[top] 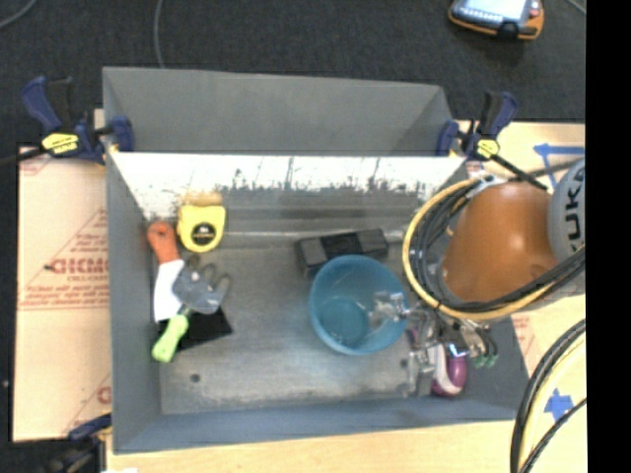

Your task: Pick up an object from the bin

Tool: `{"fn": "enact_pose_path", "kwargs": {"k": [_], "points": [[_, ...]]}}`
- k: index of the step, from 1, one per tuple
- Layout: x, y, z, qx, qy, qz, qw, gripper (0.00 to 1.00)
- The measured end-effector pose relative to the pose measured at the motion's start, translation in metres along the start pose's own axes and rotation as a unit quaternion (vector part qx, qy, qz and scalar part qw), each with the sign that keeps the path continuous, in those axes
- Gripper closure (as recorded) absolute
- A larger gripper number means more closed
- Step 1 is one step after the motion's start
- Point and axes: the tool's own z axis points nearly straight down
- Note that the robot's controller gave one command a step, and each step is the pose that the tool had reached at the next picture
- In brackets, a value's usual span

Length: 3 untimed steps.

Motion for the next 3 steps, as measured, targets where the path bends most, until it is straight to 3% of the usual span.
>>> {"fn": "enact_pose_path", "kwargs": {"k": [1, 2, 3], "points": [[-0.013, -0.008, -0.112, 0.002, -0.0024, -0.009, 1.0, 0.0], [-0.008, -0.007, -0.065, 0.001, -0.0011, -0.219, 0.9757, 0.0], [-0.009, -0.003, -0.046, 0.0, 0.0018, -0.295, 0.9555, 0.0]]}}
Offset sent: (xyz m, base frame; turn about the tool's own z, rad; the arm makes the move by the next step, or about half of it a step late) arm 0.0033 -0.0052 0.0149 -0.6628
